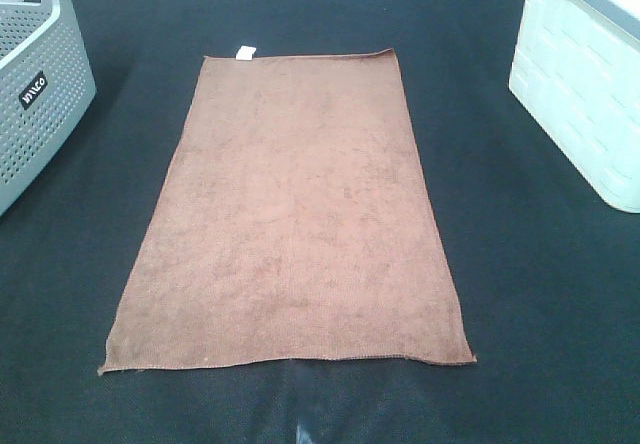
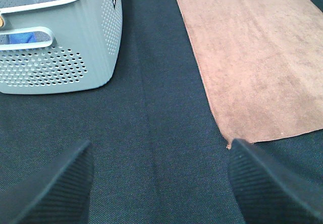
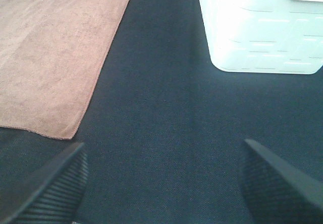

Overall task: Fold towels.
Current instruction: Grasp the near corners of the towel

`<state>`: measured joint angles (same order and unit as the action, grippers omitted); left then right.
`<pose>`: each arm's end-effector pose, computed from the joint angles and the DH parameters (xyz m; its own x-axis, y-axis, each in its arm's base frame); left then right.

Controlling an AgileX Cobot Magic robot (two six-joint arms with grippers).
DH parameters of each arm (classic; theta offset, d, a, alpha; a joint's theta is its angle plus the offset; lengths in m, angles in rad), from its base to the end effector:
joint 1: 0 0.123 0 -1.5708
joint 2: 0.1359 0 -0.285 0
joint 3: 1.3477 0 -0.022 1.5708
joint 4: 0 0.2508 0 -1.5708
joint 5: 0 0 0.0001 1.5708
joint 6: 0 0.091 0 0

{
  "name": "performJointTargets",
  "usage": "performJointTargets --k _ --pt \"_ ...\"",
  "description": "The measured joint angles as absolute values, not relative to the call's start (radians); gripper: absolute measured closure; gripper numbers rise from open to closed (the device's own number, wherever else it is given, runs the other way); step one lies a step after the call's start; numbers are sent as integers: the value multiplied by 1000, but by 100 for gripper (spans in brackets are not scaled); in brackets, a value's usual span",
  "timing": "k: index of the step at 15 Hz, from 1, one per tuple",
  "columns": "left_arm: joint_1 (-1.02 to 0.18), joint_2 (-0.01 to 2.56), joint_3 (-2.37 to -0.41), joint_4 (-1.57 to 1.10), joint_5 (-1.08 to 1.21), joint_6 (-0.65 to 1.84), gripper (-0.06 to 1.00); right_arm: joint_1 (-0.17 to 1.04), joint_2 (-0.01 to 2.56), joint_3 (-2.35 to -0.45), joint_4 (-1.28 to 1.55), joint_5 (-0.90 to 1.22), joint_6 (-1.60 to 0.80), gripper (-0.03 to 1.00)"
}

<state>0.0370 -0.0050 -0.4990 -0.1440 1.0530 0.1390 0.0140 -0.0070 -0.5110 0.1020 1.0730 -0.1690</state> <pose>-0.0052 -0.0116 0.2783 -0.4352 0.0507 -0.8989 0.1046 0.9945 0.0054 -0.0081 0.0080 0.2796 -0.4344 -0.1255 -0.8919 -0.1470 0.9868 -0.0672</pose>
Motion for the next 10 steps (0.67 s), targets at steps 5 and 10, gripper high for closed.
performJointTargets --k 5,10 --pt "37 -5 -499 -144 1053 139 23 14 -7 -511 102 1073 -169 20" --pt "37 -5 -499 -144 1053 139 23 14 -7 -511 102 1073 -169 20"
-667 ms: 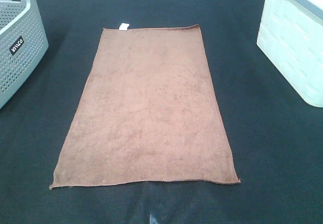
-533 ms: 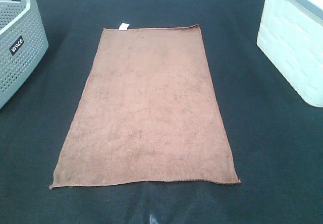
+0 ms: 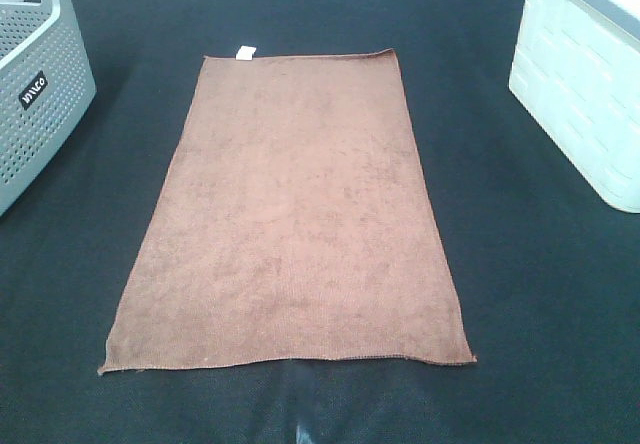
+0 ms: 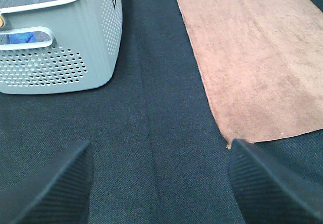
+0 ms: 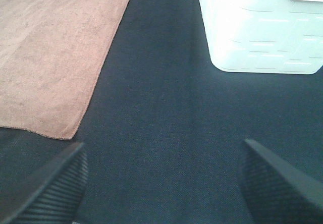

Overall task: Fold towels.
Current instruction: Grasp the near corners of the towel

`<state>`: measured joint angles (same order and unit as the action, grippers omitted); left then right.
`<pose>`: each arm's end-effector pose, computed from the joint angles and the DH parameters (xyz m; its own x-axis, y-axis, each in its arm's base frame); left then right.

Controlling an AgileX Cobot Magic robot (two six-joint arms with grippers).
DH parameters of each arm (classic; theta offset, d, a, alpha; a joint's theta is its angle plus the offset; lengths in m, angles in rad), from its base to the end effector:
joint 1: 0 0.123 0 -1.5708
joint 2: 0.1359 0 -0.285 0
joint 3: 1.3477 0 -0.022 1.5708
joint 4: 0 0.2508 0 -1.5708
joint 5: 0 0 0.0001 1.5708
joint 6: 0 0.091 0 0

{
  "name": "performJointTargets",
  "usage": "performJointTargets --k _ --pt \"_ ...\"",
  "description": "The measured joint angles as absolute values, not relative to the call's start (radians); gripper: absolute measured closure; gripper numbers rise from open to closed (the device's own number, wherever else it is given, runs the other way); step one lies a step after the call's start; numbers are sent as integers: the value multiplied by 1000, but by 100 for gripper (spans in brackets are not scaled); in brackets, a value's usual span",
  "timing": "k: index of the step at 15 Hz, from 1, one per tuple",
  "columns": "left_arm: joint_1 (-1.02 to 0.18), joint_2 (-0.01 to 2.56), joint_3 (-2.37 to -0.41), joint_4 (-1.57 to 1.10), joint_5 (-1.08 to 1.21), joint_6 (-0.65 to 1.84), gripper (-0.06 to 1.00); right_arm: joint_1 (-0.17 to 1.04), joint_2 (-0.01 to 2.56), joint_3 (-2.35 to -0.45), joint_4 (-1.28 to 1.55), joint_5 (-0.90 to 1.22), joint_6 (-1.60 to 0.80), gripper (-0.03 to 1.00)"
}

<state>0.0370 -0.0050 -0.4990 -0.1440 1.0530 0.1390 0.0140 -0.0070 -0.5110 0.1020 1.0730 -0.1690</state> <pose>-0.0052 -0.0116 0.2783 -0.4352 0.0507 -0.8989 0.1046 0.9945 0.0054 -0.0081 0.0080 0.2796 -0.4344 -0.1255 -0.8919 -0.1470 0.9868 -0.0672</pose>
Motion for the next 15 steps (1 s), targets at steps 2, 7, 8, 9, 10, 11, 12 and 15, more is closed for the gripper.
performJointTargets --k 2,7,8,9,10,11,12,15 --pt "37 -5 -499 -144 1053 139 23 14 -7 -511 102 1073 -169 20" --pt "37 -5 -499 -144 1053 139 23 14 -7 -511 102 1073 -169 20" --pt "37 -5 -499 -144 1053 139 23 14 -7 -511 102 1073 -169 20" --pt "37 -5 -499 -144 1053 139 23 14 -7 -511 102 1073 -169 20" --pt "37 -5 -499 -144 1053 139 23 14 -7 -511 102 1073 -169 20" --pt "37 -5 -499 -144 1053 139 23 14 -7 -511 102 1073 -169 20" --pt "37 -5 -499 -144 1053 139 23 14 -7 -511 102 1073 -169 20" --pt "37 -5 -499 -144 1053 139 23 14 -7 -511 102 1073 -169 20"
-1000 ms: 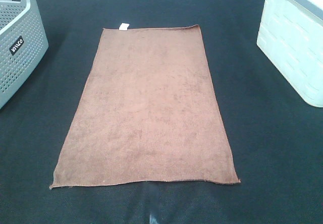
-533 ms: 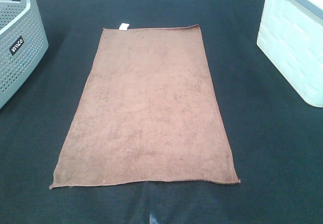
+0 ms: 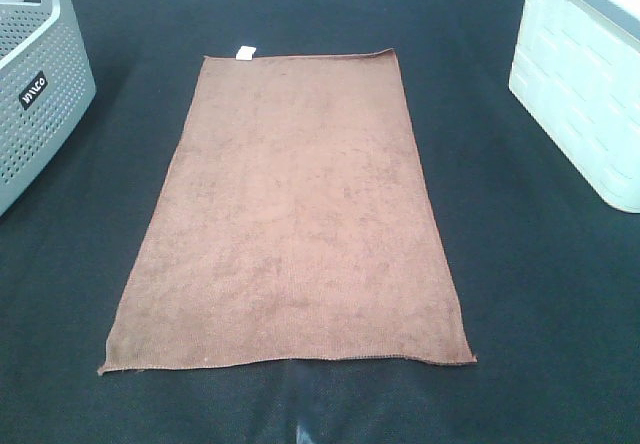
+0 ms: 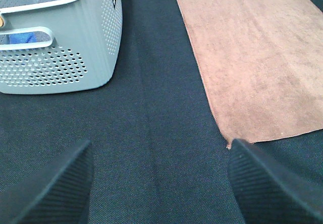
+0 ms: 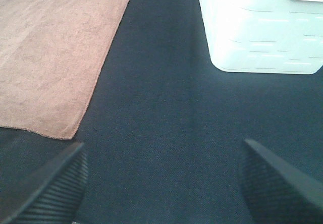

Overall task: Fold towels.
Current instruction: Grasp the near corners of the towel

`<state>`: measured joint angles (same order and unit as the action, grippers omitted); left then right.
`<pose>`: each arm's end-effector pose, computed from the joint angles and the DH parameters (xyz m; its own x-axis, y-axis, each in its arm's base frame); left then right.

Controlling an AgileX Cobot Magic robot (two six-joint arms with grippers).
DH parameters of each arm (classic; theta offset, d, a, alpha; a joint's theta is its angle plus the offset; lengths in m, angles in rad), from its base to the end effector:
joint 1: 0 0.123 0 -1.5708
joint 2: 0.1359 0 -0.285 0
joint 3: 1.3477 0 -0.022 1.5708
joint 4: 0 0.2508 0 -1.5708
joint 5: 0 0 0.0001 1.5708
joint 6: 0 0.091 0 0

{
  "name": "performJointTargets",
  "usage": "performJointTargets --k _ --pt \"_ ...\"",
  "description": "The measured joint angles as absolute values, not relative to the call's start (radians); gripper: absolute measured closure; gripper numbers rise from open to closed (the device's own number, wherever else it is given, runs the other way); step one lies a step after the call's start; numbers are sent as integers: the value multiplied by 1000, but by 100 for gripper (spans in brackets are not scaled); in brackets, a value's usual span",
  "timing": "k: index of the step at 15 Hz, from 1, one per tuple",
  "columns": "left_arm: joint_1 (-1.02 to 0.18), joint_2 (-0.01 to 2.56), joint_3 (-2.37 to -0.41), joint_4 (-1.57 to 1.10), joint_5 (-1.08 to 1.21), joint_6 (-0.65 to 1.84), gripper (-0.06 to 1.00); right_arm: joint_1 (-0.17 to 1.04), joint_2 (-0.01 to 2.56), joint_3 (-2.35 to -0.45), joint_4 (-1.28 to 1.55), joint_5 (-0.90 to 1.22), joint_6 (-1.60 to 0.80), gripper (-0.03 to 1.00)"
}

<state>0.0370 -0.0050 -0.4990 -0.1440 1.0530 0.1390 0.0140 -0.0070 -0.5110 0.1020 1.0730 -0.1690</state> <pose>-0.0052 -0.0116 0.2783 -0.4352 0.0507 -0.8989 0.1046 0.9945 0.0054 -0.0081 0.0080 0.2796 -0.4344 -0.1255 -0.8919 -0.1470 0.9868 -0.0672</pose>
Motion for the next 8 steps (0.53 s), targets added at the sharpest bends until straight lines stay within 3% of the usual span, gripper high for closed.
performJointTargets --k 8 --pt "37 -5 -499 -144 1053 139 23 14 -7 -511 102 1073 -169 20"
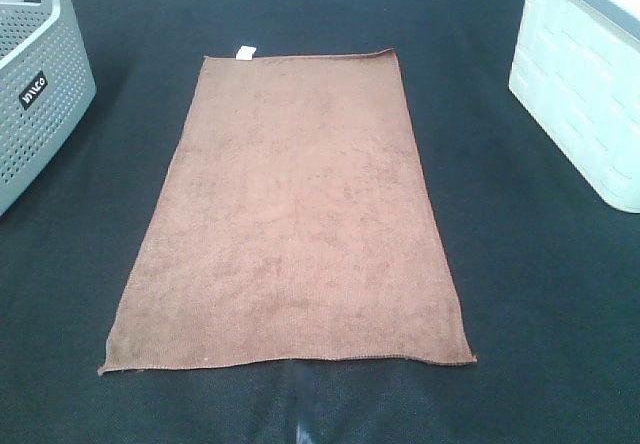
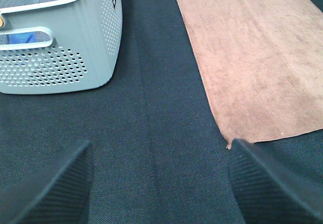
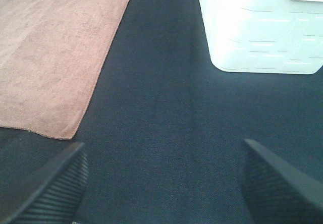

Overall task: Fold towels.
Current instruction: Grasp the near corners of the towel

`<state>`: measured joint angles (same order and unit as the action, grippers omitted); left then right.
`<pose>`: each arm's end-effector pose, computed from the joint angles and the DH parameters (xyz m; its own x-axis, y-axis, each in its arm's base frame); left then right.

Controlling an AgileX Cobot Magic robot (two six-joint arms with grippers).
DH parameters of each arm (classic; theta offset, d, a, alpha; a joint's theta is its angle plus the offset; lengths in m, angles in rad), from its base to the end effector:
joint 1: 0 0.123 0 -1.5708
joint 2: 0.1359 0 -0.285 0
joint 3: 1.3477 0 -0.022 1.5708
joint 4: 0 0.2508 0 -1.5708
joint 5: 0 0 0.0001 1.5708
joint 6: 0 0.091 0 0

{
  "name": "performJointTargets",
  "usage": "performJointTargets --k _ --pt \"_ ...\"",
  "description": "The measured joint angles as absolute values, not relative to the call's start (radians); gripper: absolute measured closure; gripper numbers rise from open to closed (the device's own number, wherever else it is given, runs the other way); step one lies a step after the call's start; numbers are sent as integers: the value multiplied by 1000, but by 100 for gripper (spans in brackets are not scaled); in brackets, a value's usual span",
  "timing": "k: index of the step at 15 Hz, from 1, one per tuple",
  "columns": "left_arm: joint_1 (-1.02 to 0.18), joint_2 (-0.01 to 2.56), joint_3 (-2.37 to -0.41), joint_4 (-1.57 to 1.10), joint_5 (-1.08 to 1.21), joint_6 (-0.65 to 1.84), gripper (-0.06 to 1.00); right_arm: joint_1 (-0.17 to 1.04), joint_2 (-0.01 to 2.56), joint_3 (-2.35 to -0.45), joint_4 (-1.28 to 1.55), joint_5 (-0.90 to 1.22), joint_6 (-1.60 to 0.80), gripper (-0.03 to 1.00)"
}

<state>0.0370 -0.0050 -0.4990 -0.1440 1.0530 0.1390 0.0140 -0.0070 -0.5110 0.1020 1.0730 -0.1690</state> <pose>-0.0052 -0.0116 0.2783 -0.4352 0.0507 -0.8989 0.1046 0.9945 0.0054 -0.0081 0.0080 0.2796 -0.4344 -0.1255 -0.8919 -0.1470 0.9868 -0.0672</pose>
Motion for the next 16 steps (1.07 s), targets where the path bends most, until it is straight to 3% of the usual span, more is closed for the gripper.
performJointTargets --k 16 --pt "37 -5 -499 -144 1053 139 23 14 -7 -511 102 1073 -169 20"
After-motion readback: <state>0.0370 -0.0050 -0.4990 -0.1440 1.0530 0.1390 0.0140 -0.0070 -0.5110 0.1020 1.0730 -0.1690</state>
